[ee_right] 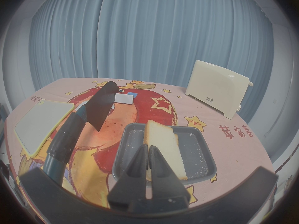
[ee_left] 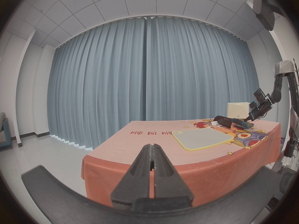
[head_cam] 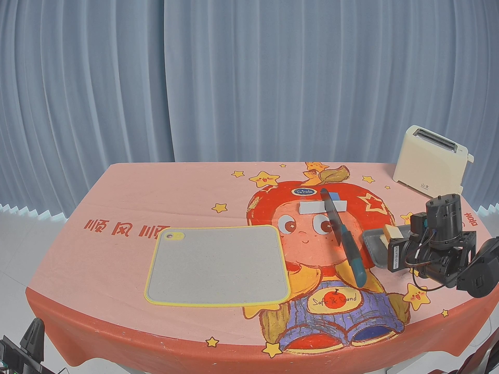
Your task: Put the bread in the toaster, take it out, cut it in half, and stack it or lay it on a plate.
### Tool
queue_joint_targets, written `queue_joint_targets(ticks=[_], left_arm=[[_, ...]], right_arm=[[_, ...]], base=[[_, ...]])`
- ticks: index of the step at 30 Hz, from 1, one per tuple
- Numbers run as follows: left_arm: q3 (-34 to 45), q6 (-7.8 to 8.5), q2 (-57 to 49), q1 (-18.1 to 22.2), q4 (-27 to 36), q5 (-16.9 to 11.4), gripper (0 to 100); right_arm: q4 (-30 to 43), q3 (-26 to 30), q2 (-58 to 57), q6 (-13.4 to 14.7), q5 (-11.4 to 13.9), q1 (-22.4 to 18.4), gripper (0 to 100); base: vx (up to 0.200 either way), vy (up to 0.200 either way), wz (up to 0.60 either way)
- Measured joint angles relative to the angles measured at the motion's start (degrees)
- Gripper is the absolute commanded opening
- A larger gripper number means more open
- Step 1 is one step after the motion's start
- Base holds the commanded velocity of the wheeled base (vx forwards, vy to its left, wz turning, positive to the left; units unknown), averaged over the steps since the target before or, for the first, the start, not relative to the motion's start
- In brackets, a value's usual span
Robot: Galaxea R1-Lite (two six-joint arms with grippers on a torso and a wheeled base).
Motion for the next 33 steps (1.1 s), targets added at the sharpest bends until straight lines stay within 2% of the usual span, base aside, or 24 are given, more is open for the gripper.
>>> queue_joint_targets(ticks=[10,20,33], left_arm=[[0.00,0.00,0.00,0.00,0.00,0.00,0],[0.00,0.00,0.00,0.00,0.00,0.00,0],[0.00,-0.02,0.00,0.00,0.00,0.00,0]], right_arm=[[-0.22,-0.44,0.20,0.51,0.11,0.00,0],[-6.75,0.44,1.83,0.38,0.09,-0.44,0],[-7.19,2.07,2.56,-0.04,0.37,-0.69,0]], base=[[0.000,0.000,0.00],[0.000,0.000,0.00],[0.000,0.000,0.00]])
